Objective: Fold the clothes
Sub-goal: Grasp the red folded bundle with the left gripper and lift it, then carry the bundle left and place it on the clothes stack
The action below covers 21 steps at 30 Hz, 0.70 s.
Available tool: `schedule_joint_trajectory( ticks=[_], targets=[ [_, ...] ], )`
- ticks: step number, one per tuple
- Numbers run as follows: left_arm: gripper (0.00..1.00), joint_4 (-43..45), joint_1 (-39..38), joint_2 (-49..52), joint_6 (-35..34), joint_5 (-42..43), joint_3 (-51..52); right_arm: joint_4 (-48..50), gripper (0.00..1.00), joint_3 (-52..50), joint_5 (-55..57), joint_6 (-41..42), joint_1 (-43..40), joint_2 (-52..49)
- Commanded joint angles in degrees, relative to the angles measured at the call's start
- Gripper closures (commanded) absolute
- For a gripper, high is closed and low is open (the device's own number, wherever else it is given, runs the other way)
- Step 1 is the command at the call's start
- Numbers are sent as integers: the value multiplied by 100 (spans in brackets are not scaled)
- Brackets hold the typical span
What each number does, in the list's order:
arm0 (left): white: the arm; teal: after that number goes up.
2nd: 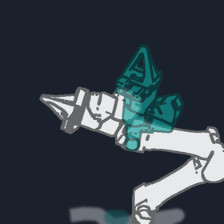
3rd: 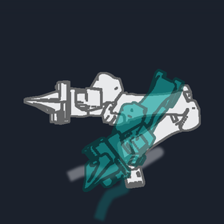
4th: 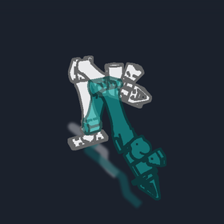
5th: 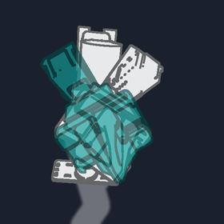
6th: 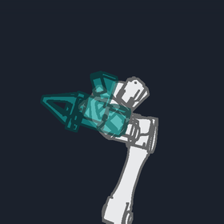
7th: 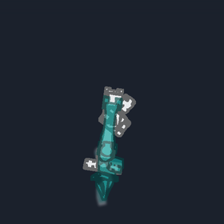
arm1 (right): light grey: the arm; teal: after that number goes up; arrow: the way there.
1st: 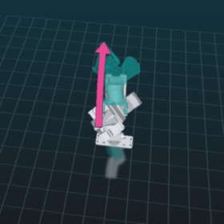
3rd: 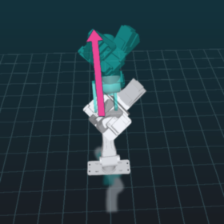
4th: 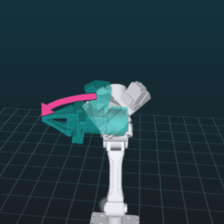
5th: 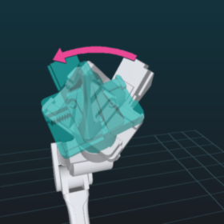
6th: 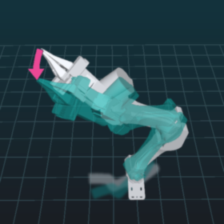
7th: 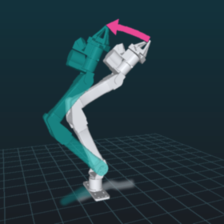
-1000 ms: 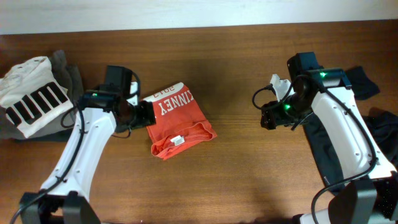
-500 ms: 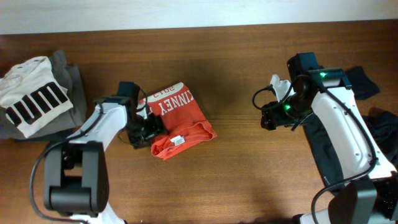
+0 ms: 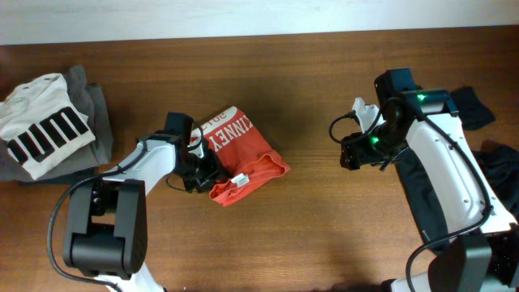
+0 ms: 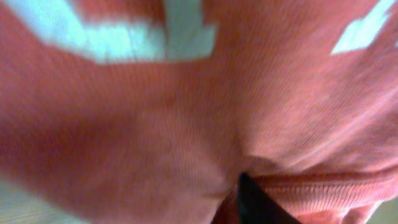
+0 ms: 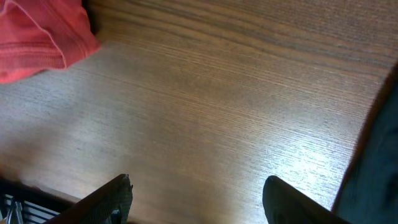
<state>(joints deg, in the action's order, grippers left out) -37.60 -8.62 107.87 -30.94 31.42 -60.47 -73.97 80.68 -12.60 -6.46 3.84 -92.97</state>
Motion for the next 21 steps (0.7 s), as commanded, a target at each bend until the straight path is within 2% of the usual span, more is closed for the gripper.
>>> schedule_joint_trajectory(
  ticks=[1, 3, 4, 5, 9, 12, 18, 21],
  targets=[
    [75, 348, -28, 173, 11, -214, 87, -39, 28, -7, -70, -61, -11, -31],
    [93, 396, -26, 173, 15, -319, 87, -79, 28, -7, -68, -61, -11, -31],
    [99, 380, -22, 173, 24, -361, 87, -101, 28, -7, -66, -63, -11, -31],
    [100, 317, -22, 173, 59, -433, 87, -120, 28, -7, -44, -63, -11, -31],
    [100, -22, 76, 94, 286, -872, 68, -173, 28, -7, -22, -63, -11, -31],
    [100, -505, 385, -129, 673, -1679, -175, -170, 28, -7, -24, -63, -11, -31],
    [100, -1631, 1167, -341, 2114, -2938, -1591, -170, 28, -7, -26, -63, -11, -31],
    [100, -2006, 1526, -339, 2485, -3373, -2422, -170, 28, -7, -26, -61, -11, -31]
  ],
)
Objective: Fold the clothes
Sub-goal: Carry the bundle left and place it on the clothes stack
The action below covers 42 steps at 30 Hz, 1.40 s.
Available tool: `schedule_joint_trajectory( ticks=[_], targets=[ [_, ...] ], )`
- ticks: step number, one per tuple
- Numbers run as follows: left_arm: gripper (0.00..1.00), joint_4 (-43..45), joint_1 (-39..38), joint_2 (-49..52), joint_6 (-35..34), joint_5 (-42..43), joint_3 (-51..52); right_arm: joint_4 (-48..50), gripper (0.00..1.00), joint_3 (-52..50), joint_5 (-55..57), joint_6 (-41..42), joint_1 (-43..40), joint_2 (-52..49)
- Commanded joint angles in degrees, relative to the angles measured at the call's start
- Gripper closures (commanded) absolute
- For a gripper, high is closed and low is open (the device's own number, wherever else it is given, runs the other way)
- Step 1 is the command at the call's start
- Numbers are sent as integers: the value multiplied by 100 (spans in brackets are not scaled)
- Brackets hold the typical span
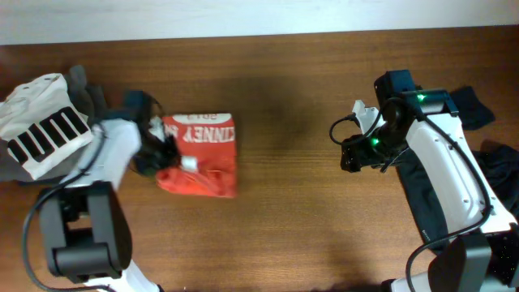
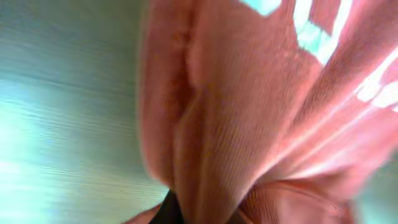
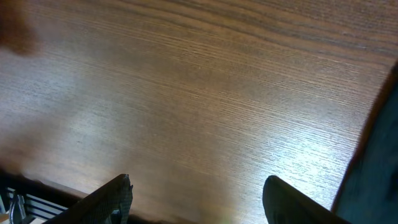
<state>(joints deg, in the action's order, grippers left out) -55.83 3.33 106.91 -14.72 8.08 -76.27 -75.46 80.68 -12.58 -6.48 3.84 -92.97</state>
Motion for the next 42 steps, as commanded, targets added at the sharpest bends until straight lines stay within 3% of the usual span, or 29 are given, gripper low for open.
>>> schedule_joint_trajectory(
  ticks=[1, 5, 13, 26, 32, 42],
  targets=[
    [100, -254, 439, -243, 1008, -1143, -1128, -22, 28, -7, -28, -59, -11, -31],
    [100, -199, 778, -243, 1606, -1587, -2050, -22, 28, -7, -28, -61, -11, -31],
    [100, 422, 1115, -243, 2258, -2697, -2802, -22, 28, -7, -28, -61, -11, -31],
    [100, 1073, 1952, -243, 2260, -2688, -2879, -26, 28, -7, -31, -59, -11, -31],
    [100, 1235, 2452, -195, 2256, -1971, -2879, -24, 28, -7, -31, -59, -11, -31],
    [97, 1207, 2844, 326, 2251, -1834, -2879, -92, 28, -7, -31, -59, -11, -31]
  ],
)
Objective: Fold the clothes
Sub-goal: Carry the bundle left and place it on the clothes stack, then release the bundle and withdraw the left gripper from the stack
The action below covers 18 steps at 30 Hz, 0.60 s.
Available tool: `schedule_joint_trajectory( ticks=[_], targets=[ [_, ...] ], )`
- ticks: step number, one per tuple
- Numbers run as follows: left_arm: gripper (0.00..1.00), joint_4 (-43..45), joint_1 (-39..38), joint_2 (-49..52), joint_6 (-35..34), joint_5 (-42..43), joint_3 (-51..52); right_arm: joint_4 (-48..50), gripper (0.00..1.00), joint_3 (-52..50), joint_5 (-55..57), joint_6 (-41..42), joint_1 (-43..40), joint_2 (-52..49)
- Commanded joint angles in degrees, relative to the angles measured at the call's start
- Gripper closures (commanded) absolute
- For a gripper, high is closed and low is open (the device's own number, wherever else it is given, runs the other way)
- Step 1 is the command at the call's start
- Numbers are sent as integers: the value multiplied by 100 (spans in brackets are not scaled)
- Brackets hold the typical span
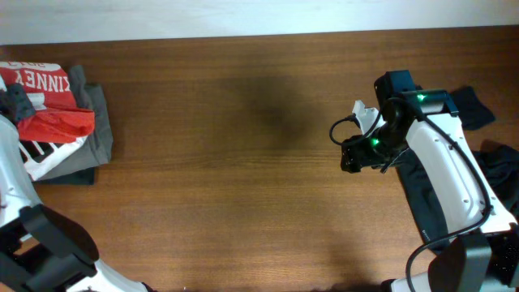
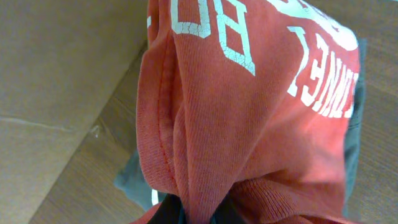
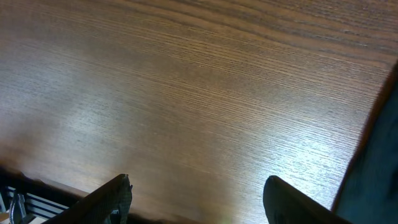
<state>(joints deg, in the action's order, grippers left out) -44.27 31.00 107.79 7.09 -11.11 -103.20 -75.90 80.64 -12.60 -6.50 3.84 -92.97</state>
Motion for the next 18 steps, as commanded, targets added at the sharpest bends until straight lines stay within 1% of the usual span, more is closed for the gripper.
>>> schedule_joint_trajectory(
  ticks=[1, 11, 12, 13, 14, 15, 16, 17, 18],
  targets=[
    [96, 50, 85, 284, 70, 83, -186, -68, 28, -2, -28, -57, -11, -31],
    [96, 31, 232, 389, -15, 39, -186, -103, 28, -2, -28, -57, -11, -31],
    [86, 9, 262, 389, -15, 24, -186, -103, 28, -2, -28, -57, -11, -31],
    [71, -20, 289, 389, -17, -2, -186, -101, 28, -2, -28, -57, -11, -31],
    [47, -61, 315, 389, -114, -105, -186, -101, 28, -2, -28, -57, -11, -31],
    [35, -144, 343, 387, -358, -348, -186, -103, 27, -2, -28, -57, -11, -31],
    [26, -225, 369, 385, -667, -597, -186, -103, 28, -2, -28, -57, -11, -31],
    [23, -323, 396, 372, -970, -817, -186, -103, 28, -2, -28, -57, -11, -31],
    [19, -378, 407, 363, -1093, -841, -186, -103, 28, -2, -28, -57, -11, -31]
  ],
)
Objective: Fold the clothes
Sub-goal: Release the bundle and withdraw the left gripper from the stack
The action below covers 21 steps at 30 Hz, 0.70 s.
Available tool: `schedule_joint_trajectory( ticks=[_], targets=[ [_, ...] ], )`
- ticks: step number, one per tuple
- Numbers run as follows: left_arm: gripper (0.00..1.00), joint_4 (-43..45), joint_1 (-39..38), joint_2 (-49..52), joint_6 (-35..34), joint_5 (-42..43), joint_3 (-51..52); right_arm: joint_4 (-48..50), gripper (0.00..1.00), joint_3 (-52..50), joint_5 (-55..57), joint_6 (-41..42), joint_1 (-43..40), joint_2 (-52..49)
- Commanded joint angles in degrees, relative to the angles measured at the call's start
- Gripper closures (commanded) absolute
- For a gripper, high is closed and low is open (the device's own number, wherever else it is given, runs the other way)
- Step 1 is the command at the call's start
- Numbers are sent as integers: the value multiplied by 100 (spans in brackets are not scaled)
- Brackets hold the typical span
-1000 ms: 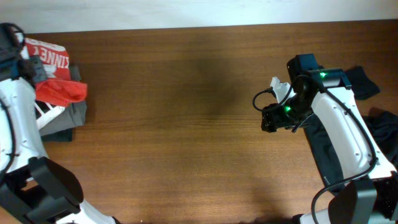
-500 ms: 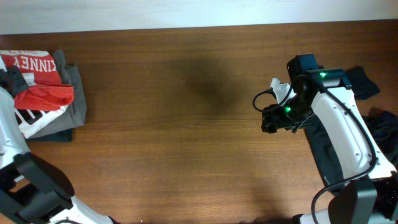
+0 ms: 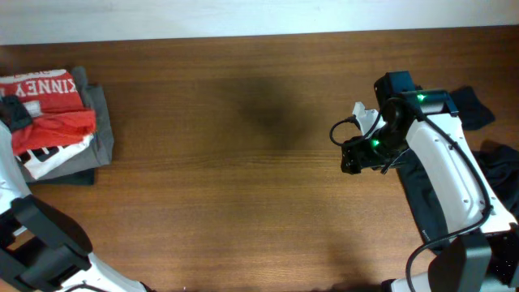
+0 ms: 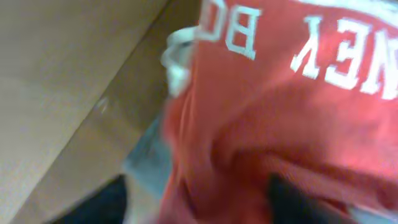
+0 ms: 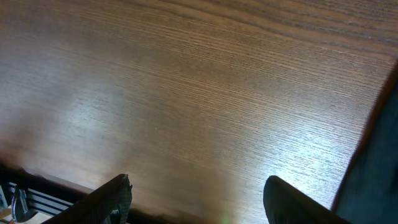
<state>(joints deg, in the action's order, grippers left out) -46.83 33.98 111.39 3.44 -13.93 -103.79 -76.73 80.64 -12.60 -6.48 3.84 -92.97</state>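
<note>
The folded red shirt (image 3: 53, 101) with white lettering lies on top of the pile at the table's far left. In the blurred left wrist view the red shirt (image 4: 292, 93) fills the frame. My left gripper (image 3: 15, 111) is at the shirt's left edge. Seen from the wrist, the left gripper (image 4: 199, 202) is open, its two dark fingers (image 4: 106, 205) spread wide on either side of the red cloth. My right gripper (image 3: 354, 159) hangs open over bare wood right of centre. The right wrist view shows the same gripper (image 5: 199, 202) with nothing between its fingers.
Under the red shirt lie a white shirt with black stripes (image 3: 45, 154) and a grey garment (image 3: 96, 138). Dark clothes (image 3: 496, 166) are heaped at the right edge, behind my right arm. Wooden tabletop (image 3: 243, 178) spans the middle.
My left gripper was shut on the red shirt over the pile; now its fingers are spread apart and the shirt rests a little lower on the pile. The right arm has not moved.
My left gripper was shut on the red shirt near the table's middle. The shirt was then further left, folded into a rectangle, then over the pile at the far left. Now it lies on the pile and the gripper is open. The right gripper stayed open and still.
</note>
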Motion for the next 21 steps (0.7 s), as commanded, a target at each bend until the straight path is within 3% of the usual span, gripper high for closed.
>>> schedule_joint_trajectory(
  ticks=[1, 7, 13, 14, 17, 21],
  targets=[
    [16, -142, 114, -11, -741, -509, -127, -20, 28, -2, -28, -59, -11, -31],
    [13, -164, -127, -225, -796, -345, -127, -20, 27, -2, -28, -59, -11, -31],
    [13, -234, -839, -560, -793, 739, -127, 149, 1, -2, -31, -59, -11, -31],
    [13, -258, -946, -588, -793, 890, -127, 216, 1, -2, -31, -57, -11, -31],
    [1, -380, -1495, -632, -793, 1220, -127, 560, 1, -2, -31, 31, -11, -31],
    [1, -855, -2376, -632, -791, 1381, -127, 1189, 1, 0, -103, 442, -11, -31]
  ],
)
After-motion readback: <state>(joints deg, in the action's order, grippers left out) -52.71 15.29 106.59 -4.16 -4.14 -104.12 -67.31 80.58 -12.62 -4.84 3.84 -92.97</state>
